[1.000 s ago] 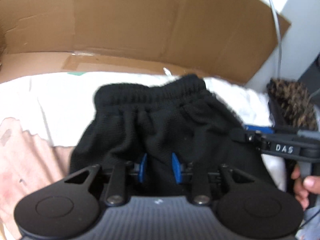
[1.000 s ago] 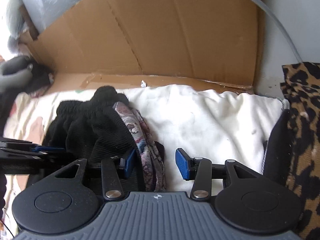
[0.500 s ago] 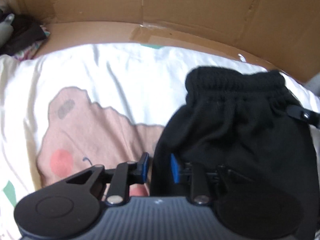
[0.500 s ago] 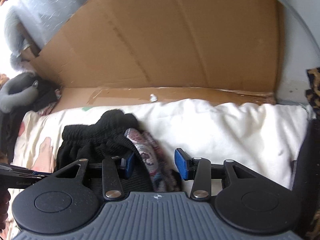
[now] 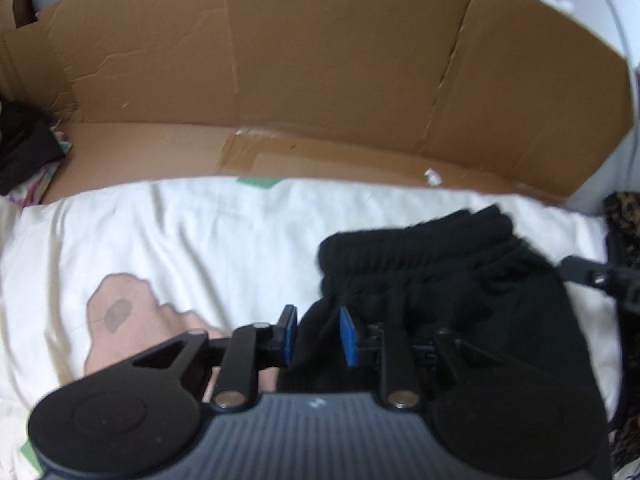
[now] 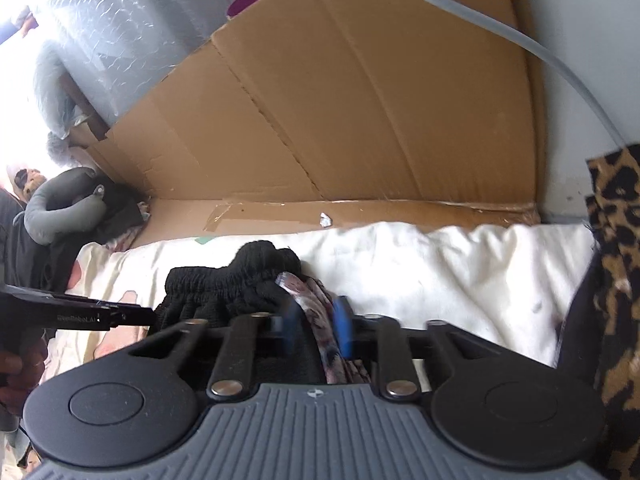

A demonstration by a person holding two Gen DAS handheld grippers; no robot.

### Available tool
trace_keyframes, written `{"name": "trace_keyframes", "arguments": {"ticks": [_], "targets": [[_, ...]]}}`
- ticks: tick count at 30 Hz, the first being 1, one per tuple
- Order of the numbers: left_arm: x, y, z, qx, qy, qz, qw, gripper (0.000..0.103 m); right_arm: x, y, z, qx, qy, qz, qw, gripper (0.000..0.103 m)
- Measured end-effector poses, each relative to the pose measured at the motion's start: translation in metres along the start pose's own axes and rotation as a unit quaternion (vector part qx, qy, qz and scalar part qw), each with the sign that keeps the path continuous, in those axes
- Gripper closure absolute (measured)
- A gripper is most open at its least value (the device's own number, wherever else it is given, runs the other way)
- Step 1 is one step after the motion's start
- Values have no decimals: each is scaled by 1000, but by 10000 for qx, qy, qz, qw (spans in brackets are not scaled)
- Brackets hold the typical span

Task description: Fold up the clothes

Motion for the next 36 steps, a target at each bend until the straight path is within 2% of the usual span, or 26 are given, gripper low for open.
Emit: {"name": "trace_keyframes", "arguments": {"ticks": [1,2,7,10,14,19,23,26,30,33,36], "targets": [[1,-1,0,-46,-15,-31,10000,78,0,4,2,-68,-55,-17,10000,97],[1,-1,-1,-92,-23,-91,9999,79,0,9,3,-165,-74,-12,9998,98],[9,-5,-10,-199,20,-410,9990,81,7,29,1,-484,142,136,9986,98],[21,-3,-13,-197,37,-400,9990,80,20,30,-5,-635,338,-20,9974,98],[39,0,-12,-197,44,-239,9995,77,37,14,-7,-499,543,-245,9970,95],[50,5,-16,-118,-36,-312,9994,67,51,7,-9,-569,688,-323,9955,98],[53,10,-17,-192,-10,-464,9987,66,60,-3,-8,-319,687,-187,9970,99],[52,9,-17,-152,-28,-441,9989,66,59,-7,-3,23,821,-121,9965,99],[49,14,-18,-347,33,-577,9977,66,37,-5,-4,375,776,-132,9962,90],[43,24,-17,-709,277,-786,9940,66,7,-2,-9,461,652,-151,9967,71],[29,33,-15,-820,296,-831,9927,60,-23,0,-17,312,600,-257,9974,69]]}}
Point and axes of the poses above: each gripper's, at about its wrist camera, not at the fingertips, and x roughly the way its jaws point, y to its left, z to its top, the point moved 5 cm from there along x, roughly the way its jaws point
